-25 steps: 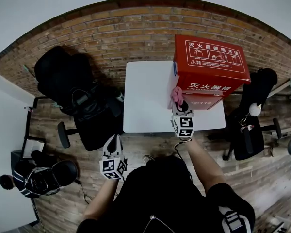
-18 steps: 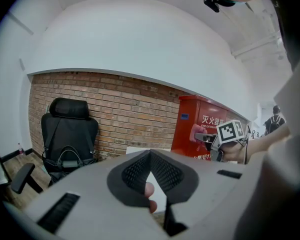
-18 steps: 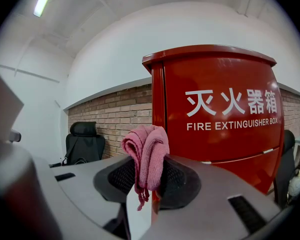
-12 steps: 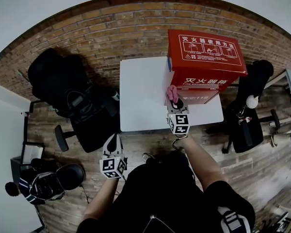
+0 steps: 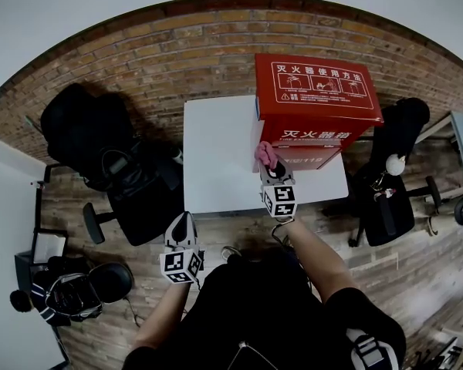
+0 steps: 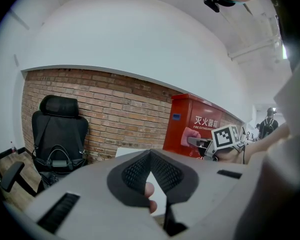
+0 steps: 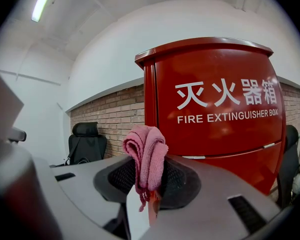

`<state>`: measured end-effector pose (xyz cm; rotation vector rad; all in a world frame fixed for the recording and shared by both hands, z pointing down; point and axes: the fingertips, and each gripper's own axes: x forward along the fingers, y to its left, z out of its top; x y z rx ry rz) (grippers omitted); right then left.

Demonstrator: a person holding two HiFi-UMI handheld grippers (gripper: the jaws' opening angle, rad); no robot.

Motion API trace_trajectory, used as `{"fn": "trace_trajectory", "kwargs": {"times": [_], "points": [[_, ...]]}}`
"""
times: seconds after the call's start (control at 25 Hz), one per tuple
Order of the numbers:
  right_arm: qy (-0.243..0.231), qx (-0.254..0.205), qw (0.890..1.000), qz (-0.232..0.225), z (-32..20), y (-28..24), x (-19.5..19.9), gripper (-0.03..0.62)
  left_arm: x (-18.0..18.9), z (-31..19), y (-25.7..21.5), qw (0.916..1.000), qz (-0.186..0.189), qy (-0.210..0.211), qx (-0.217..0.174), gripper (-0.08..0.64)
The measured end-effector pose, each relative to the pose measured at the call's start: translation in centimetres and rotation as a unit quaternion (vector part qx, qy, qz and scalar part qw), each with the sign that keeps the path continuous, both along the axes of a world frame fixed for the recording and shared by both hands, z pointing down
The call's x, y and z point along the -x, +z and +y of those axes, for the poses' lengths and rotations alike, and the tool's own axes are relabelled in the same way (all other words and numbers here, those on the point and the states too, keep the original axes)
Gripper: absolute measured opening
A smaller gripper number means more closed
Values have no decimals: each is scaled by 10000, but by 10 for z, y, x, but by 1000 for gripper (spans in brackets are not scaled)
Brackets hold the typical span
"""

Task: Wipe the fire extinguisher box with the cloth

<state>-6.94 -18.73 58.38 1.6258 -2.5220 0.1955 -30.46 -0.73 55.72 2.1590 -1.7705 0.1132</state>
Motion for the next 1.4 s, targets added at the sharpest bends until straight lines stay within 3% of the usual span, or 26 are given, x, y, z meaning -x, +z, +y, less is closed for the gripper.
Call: {"fn": "trace_trajectory", "kwargs": {"times": [0.8, 1.4], "points": [[-496, 3, 9987, 153, -5, -5, -32, 112, -66, -10, -8, 9999, -29, -109, -32, 18], [-611, 0, 9981, 118, -6, -5, -51, 112, -89, -15, -11, 9998, -71, -152, -58, 18]]}}
